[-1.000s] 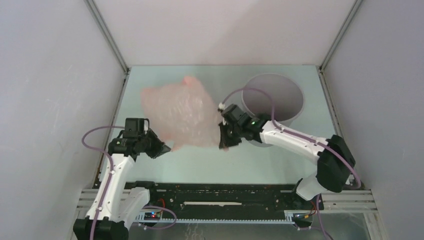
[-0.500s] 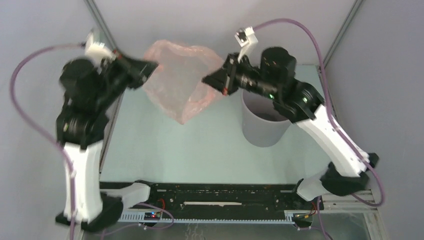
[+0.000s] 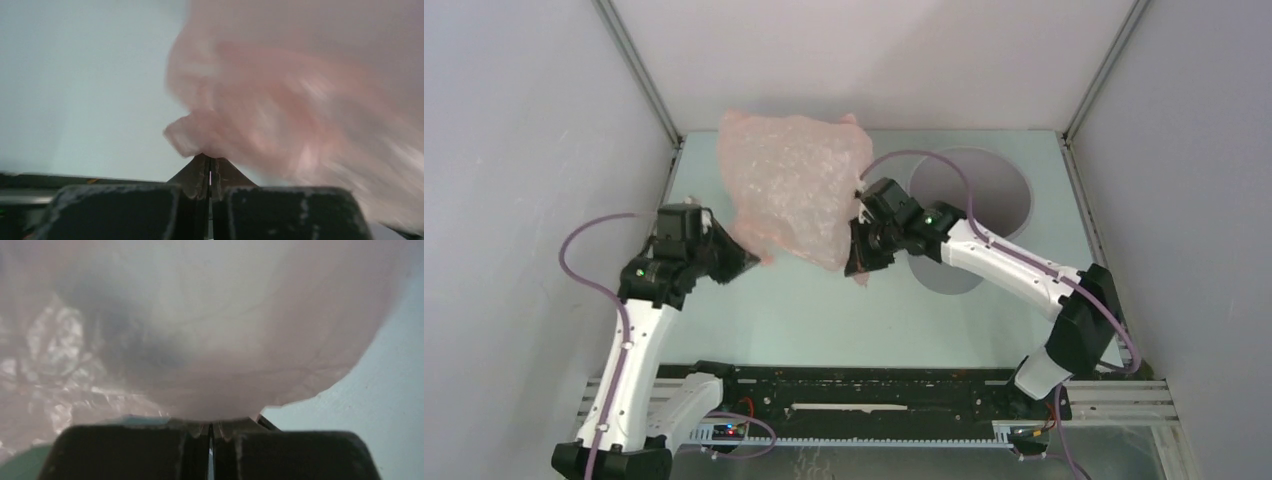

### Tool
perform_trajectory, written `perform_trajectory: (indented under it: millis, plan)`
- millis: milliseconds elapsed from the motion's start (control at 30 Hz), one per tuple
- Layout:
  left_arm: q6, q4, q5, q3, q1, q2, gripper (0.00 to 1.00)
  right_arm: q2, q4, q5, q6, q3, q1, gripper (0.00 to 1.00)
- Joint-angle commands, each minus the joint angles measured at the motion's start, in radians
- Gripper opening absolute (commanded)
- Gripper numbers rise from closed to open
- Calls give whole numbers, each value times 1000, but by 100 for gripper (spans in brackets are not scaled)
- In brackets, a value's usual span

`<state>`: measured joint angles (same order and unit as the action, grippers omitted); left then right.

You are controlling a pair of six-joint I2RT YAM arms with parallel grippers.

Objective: Put the trash bags into the trash bin

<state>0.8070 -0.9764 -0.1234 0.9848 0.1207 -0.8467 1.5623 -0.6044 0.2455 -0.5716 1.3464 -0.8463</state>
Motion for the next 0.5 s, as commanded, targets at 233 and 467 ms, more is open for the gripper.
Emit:
perform_trajectory:
  millis: [233,467]
  plan:
    - [135,295,-188,597,2,-88,0,-8,-98,32,28,700,-21,0]
    - [137,113,-182,-131,-45,138,0,-144,122,209,-166,-66,55,0]
